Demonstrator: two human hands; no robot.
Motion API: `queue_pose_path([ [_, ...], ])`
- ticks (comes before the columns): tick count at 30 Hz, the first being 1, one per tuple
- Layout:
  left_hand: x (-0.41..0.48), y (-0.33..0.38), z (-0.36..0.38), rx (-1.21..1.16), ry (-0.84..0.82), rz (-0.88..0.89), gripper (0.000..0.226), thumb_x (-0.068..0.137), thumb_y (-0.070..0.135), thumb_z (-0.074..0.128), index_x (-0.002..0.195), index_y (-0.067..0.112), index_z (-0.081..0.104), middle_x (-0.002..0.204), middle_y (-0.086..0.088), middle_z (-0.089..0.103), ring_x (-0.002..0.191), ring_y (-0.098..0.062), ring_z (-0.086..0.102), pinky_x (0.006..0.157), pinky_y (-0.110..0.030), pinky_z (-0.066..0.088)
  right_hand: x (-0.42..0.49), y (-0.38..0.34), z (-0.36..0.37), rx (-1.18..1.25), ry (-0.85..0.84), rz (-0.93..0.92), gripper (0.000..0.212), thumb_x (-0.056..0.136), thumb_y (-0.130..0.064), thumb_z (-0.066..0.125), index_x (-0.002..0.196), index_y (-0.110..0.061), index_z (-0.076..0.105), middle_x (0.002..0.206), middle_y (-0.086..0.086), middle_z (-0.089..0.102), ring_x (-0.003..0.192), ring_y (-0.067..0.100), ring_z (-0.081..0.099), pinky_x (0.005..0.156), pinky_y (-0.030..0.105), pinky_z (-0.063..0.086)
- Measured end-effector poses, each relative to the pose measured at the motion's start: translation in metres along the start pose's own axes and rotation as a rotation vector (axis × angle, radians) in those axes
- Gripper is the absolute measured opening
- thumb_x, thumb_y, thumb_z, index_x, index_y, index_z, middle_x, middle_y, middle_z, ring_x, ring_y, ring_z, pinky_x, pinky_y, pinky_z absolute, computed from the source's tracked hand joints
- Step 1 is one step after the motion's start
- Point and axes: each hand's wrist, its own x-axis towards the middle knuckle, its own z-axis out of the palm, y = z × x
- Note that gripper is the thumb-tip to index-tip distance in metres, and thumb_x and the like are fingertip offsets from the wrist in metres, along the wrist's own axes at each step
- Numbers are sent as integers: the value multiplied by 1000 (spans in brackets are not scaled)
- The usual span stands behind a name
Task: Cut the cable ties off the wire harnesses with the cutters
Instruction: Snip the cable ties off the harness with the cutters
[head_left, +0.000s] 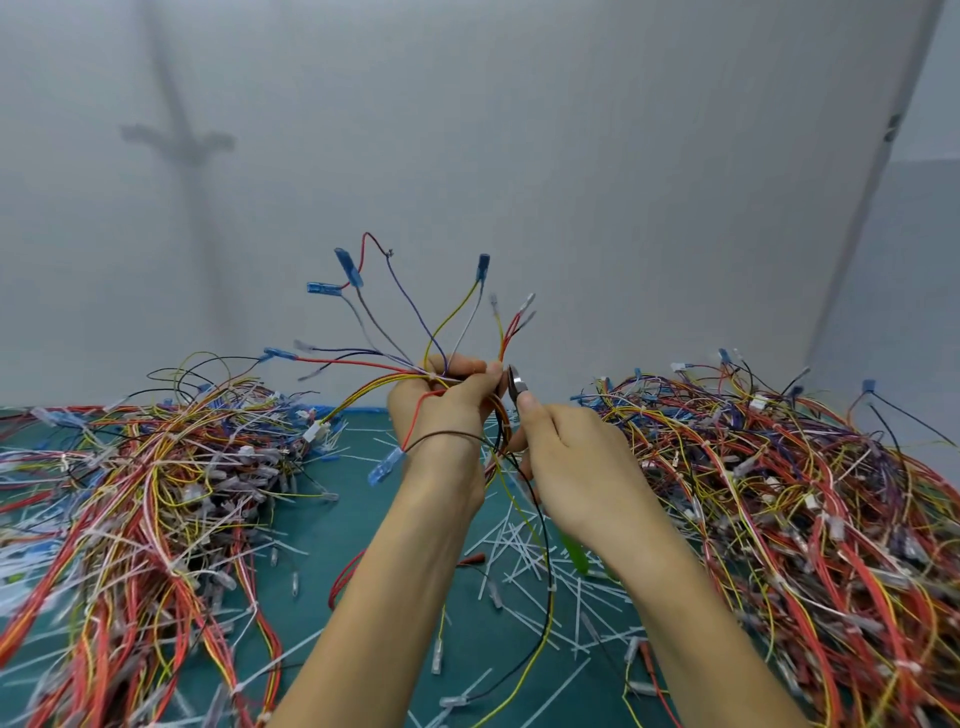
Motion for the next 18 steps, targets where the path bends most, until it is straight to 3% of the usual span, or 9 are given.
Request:
queue_pose_path([
  [9, -5, -4, 3, 106, -2, 87, 37, 79, -16, 66, 63, 15, 51, 52, 10, 60, 72, -25, 63, 78, -38, 54, -2, 0, 0, 21, 44, 16, 55, 103, -50, 21, 86, -17, 62, 86, 9, 68, 84, 32, 66, 80, 45, 52],
  [18, -7, -7, 5, 89, 26, 29, 34, 81, -12, 66, 67, 14, 51, 51, 10, 61, 72, -24, 63, 67, -29, 54, -1, -3, 0, 105, 78, 34, 55, 104, -45, 25, 67, -18, 56, 67, 7, 64, 70, 32, 66, 73, 48, 55],
])
